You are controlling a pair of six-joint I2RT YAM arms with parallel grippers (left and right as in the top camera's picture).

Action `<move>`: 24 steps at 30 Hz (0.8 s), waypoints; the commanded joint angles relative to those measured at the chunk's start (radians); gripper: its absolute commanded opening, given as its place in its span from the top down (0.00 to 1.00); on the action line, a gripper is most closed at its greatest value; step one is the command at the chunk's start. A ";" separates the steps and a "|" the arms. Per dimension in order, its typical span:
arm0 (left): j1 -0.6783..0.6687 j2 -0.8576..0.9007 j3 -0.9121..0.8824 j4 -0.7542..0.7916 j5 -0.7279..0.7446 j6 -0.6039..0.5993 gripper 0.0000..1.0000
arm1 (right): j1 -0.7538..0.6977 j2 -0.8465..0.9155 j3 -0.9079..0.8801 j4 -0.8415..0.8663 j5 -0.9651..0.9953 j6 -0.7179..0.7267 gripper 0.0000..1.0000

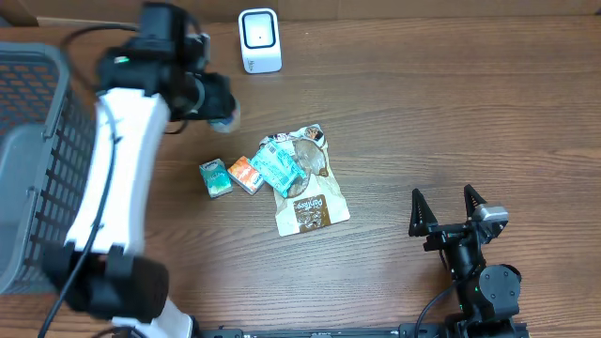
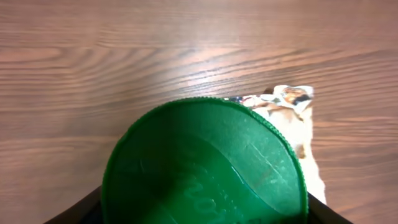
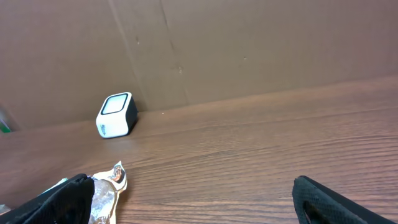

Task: Scan the item barcode
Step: 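Close the left gripper on the green jar lid and lift it, then carry the jar past the scanner and set it on the table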

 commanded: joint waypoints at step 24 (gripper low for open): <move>-0.004 0.331 -0.058 0.174 -0.056 -0.070 0.00 | -0.004 -0.010 -0.010 0.007 0.000 0.001 0.00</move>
